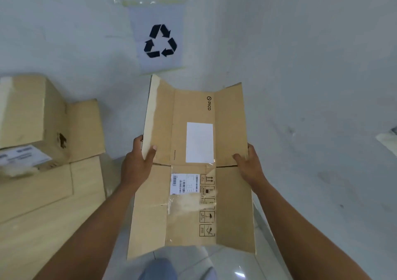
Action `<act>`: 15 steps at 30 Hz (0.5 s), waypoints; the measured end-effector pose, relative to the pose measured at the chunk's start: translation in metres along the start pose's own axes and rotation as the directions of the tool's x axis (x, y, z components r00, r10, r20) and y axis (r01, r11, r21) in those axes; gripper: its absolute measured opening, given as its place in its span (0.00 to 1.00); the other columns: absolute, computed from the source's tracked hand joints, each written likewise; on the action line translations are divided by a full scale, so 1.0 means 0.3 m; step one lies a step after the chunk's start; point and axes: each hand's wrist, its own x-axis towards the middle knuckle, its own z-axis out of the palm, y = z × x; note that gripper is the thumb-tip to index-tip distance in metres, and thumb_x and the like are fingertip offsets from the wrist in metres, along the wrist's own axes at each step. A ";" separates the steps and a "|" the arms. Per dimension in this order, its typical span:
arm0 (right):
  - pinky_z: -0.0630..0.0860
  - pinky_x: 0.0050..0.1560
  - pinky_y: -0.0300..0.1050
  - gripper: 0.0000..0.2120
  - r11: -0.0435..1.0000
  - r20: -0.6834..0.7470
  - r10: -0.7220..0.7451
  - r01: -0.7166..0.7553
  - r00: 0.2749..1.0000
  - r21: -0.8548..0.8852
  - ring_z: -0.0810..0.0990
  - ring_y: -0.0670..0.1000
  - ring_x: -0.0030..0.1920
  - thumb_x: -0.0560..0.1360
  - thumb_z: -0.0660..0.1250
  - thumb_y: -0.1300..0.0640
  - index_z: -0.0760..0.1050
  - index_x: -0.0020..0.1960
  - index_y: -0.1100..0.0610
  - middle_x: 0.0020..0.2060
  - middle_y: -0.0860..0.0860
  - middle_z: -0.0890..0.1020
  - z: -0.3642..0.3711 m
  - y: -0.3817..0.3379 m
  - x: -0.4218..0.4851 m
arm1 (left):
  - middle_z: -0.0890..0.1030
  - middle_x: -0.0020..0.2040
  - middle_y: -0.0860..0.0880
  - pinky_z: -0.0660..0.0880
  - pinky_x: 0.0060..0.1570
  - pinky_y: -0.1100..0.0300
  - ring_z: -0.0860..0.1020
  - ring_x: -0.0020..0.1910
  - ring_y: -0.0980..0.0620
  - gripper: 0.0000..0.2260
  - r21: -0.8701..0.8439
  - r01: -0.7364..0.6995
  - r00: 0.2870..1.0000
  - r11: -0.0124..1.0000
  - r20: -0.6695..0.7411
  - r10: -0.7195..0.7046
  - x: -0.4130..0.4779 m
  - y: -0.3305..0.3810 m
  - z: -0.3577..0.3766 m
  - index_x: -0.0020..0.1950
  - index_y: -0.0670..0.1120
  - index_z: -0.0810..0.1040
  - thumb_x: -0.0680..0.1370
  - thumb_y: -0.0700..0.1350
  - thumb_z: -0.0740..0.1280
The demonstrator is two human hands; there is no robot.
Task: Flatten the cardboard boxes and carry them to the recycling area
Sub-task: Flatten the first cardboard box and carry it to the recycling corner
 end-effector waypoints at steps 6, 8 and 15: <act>0.74 0.50 0.41 0.27 0.999 0.191 0.028 -0.020 0.981 -0.045 0.79 0.49 0.57 0.78 0.68 0.55 0.64 0.75 0.52 0.61 0.48 0.78 0.059 0.092 0.242 | 0.83 0.55 0.46 0.75 0.44 0.54 0.82 0.50 0.42 0.23 0.048 0.177 0.983 0.983 -0.065 -0.174 0.017 -0.087 0.156 0.71 0.48 0.66 0.81 0.57 0.63; 0.74 0.53 0.44 0.27 0.997 0.229 0.039 -0.024 0.973 -0.070 0.79 0.51 0.57 0.78 0.68 0.56 0.64 0.75 0.52 0.60 0.49 0.78 0.099 0.125 0.331 | 0.83 0.57 0.46 0.76 0.47 0.52 0.82 0.52 0.41 0.23 0.064 0.233 0.971 0.970 -0.072 -0.228 0.045 -0.145 0.228 0.72 0.49 0.66 0.81 0.57 0.63; 0.73 0.44 0.39 0.27 0.985 0.303 0.065 -0.013 0.951 -0.170 0.79 0.50 0.53 0.77 0.65 0.61 0.64 0.74 0.52 0.59 0.49 0.79 0.258 0.292 0.655 | 0.81 0.60 0.43 0.75 0.50 0.50 0.81 0.54 0.38 0.21 0.096 0.398 0.917 0.912 -0.066 -0.393 0.179 -0.349 0.507 0.71 0.47 0.66 0.81 0.53 0.64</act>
